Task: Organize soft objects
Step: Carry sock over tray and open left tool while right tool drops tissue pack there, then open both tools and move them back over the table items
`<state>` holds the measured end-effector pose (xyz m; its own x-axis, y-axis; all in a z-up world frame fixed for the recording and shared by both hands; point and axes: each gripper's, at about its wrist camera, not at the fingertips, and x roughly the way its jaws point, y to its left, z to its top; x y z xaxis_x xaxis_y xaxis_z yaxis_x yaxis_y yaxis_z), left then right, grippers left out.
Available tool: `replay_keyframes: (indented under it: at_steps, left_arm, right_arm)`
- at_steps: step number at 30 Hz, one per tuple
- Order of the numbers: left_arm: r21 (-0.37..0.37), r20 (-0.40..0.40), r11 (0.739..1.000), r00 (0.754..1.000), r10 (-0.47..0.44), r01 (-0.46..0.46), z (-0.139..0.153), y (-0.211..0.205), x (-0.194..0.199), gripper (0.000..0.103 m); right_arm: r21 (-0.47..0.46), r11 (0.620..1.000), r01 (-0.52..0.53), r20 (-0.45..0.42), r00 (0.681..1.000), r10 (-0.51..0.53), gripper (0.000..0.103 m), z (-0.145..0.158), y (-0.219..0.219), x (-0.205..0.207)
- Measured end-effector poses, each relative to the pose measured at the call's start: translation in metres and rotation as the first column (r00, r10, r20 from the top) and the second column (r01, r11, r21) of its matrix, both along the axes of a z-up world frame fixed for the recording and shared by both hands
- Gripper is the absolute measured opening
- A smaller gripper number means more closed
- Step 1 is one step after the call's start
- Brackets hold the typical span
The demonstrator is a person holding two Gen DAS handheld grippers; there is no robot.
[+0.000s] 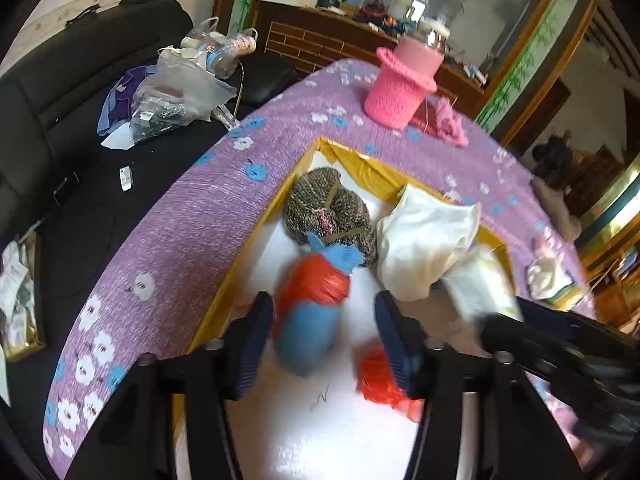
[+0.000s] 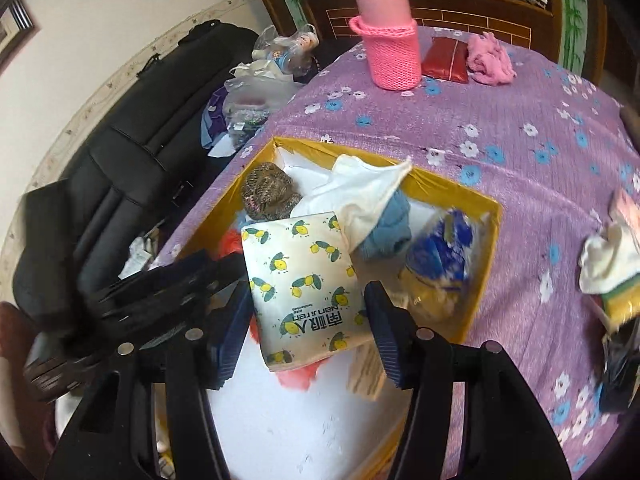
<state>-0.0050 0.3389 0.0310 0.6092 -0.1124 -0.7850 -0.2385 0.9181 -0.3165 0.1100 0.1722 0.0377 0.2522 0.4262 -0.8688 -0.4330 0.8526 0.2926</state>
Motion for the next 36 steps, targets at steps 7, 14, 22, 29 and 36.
replay_keyframes:
  at_steps: [7,14,22,29,36]
  left_arm:
    - [-0.071,0.07,0.996,0.995,0.065,-0.06,0.015,0.017,-0.036,0.07]
    - [-0.09,0.125,0.994,0.989,0.074,-0.063,0.029,0.009,-0.065,0.072]
    - [-0.093,0.177,0.995,0.984,-0.001,0.017,0.048,-0.033,-0.092,0.076]
    - [-0.098,0.225,0.982,0.964,-0.139,0.164,0.057,-0.107,-0.092,0.079]
    - [-0.036,0.207,0.951,0.934,-0.292,0.306,0.057,-0.179,-0.081,0.079]
  right_arm:
    - [-0.03,1.0,0.009,-0.027,1.0,-0.009,0.057,-0.017,0.002,0.01]
    - [0.045,0.998,0.047,0.037,0.998,-0.049,0.057,0.014,-0.03,-0.002]
    - [0.046,0.986,0.158,0.201,0.966,-0.164,0.06,0.047,-0.111,-0.05]
    - [0.061,0.953,0.296,0.272,0.914,-0.301,0.06,0.063,-0.197,-0.086]
    - [0.013,0.922,0.388,0.357,0.859,-0.366,0.061,0.077,-0.262,-0.109]
